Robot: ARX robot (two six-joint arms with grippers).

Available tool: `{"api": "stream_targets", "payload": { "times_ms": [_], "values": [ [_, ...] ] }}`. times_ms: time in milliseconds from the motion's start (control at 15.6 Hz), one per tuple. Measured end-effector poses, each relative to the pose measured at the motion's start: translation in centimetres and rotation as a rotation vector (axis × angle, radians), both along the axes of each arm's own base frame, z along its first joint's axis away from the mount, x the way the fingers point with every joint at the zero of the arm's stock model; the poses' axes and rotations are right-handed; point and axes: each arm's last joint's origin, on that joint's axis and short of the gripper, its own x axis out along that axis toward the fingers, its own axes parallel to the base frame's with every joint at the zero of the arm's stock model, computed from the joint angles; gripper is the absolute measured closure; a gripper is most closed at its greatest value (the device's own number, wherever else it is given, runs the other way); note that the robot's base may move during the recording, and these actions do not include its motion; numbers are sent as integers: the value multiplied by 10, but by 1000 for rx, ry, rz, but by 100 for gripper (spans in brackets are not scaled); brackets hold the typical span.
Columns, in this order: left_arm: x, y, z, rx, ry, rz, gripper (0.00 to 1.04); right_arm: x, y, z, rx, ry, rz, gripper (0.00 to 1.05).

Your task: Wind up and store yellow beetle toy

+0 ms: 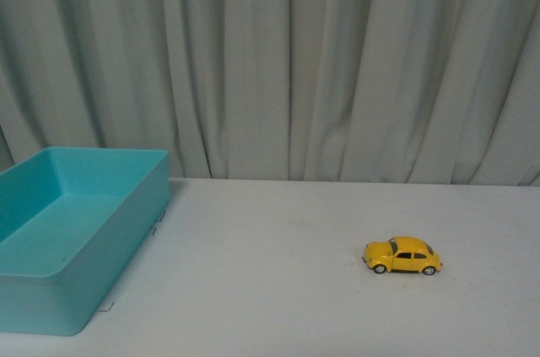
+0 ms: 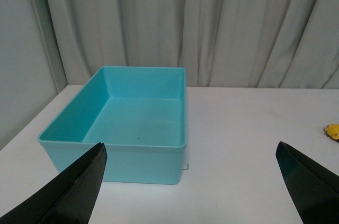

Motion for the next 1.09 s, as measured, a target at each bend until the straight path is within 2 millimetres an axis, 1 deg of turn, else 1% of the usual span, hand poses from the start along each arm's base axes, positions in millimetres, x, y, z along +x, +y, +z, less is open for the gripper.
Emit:
{"api": "stream_targets", "payload": {
  "times_ms": [1088],
  "values": [
    [0, 0, 0, 0, 0, 0, 7, 0, 0, 0, 0, 0, 0, 7]
  ]
}}
